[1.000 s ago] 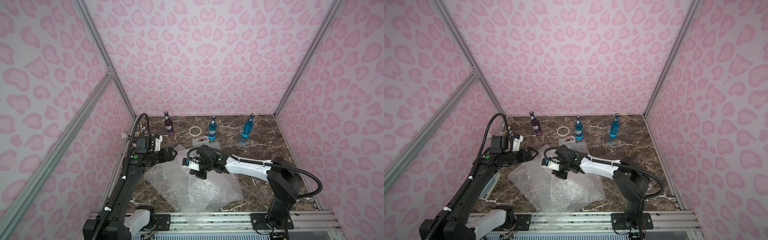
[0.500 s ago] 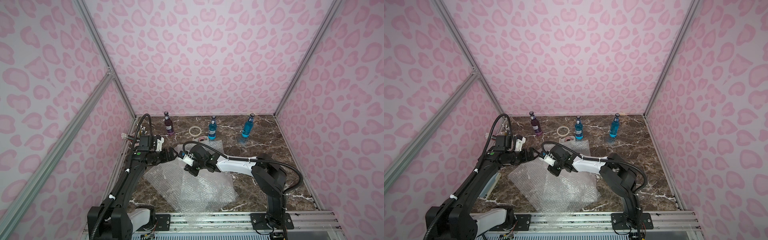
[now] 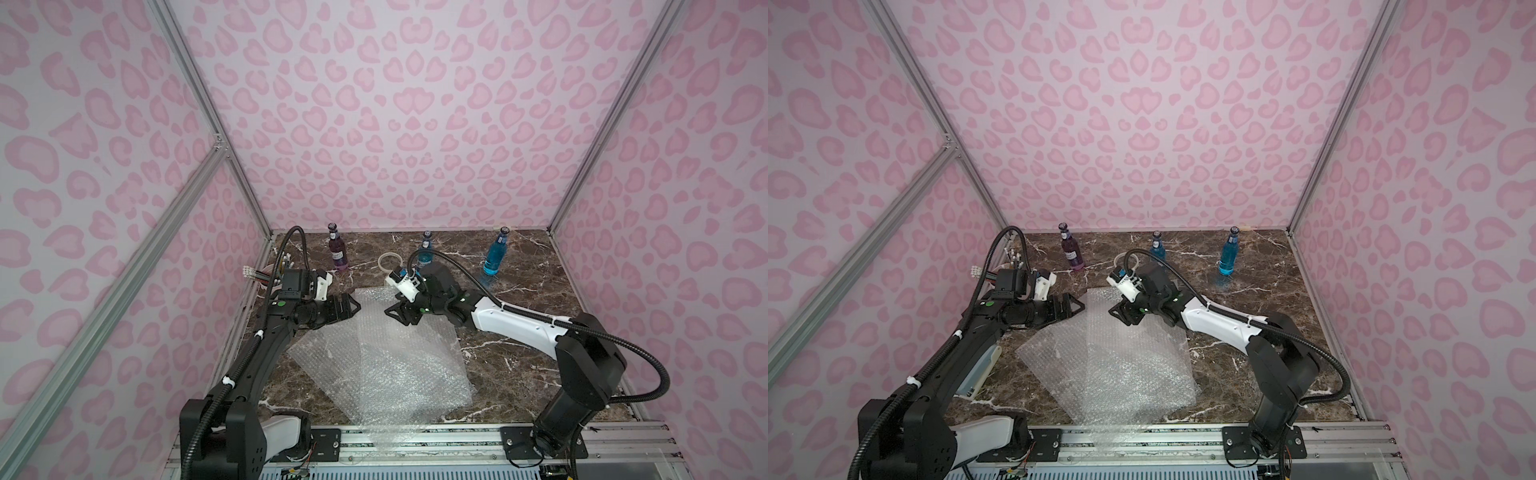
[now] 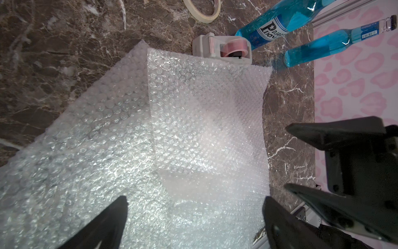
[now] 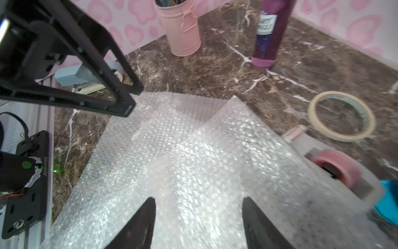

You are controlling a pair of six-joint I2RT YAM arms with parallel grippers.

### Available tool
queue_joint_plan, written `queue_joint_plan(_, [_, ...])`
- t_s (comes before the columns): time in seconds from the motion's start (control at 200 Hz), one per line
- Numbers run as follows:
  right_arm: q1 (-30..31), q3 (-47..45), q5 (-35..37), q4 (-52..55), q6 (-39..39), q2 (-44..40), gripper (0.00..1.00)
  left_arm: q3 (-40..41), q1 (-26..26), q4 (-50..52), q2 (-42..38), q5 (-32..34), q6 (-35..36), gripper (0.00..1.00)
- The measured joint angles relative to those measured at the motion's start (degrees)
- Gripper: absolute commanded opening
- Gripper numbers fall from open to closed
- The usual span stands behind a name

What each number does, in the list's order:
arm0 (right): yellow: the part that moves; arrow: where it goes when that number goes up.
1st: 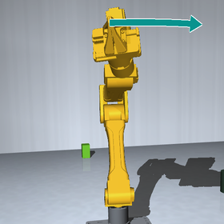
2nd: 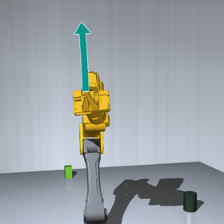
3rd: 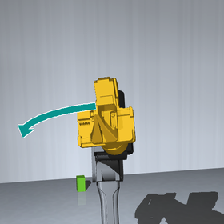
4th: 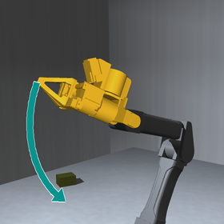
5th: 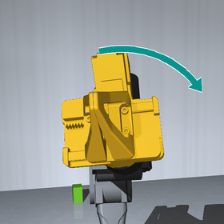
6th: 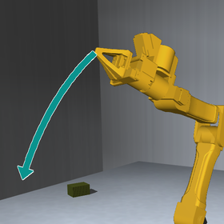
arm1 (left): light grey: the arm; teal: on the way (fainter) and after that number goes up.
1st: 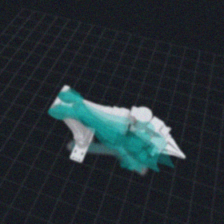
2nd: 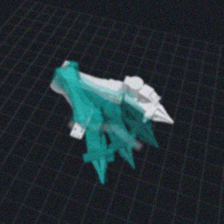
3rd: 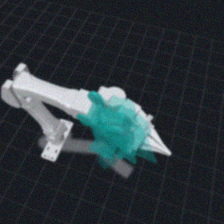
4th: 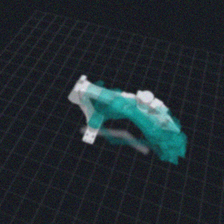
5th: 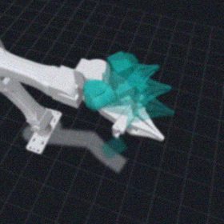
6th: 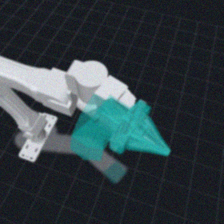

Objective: Wrap wine bottles in bubble wrap
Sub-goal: Place the bubble wrap at the center of the board, then pick up the wine bottle from the center of the board.

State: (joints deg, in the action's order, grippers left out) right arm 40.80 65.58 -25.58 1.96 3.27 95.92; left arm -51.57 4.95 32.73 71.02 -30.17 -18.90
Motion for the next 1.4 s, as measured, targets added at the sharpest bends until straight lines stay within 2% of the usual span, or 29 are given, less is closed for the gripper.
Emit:
queue_joint_plan(0.15, [-8.1, -2.6, 1.4, -2.4, -0.4, -2.6, 0.75, 0.1, 3.5, -0.4, 0.2, 0.3, -1.1, 1.00])
queue_joint_plan(0.24, [-12.1, -2.9, 1.4, -5.9, -1.3, -2.4, 0.84, 0.6, 5.7, -1.5, 0.9, 0.7, -2.2, 1.00])
queue_joint_plan(0.32, [-15.1, -1.7, 0.6, -9.0, -1.9, -0.3, 0.84, 1.2, 7.0, -2.4, 1.7, 1.0, -3.4, 1.00])
queue_joint_plan(0.52, [-16.9, 6.9, -0.1, -12.1, -1.9, 7.8, 0.84, 1.2, 10.3, -4.7, 3.4, 1.6, -5.0, 1.00])
queue_joint_plan(0.75, [-18.4, 14.0, 0.7, -12.8, -1.1, 15.7, 0.83, 1.2, 10.9, -5.9, 5.2, 1.7, -5.7, 1.00])
queue_joint_plan(1.19, [-19.1, 18.0, -1.5, -19.6, -0.6, 21.5, 0.54, 0.1, 11.0, -6.0, 6.6, 1.6, -5.9, 1.00])
queue_joint_plan(1.405, [-18.5, 18.6, -0.6, -20.0, 1.8, 22.1, 0.27, 0.1, 11.0, -6.0, 6.9, 1.6, -5.9, 1.00])
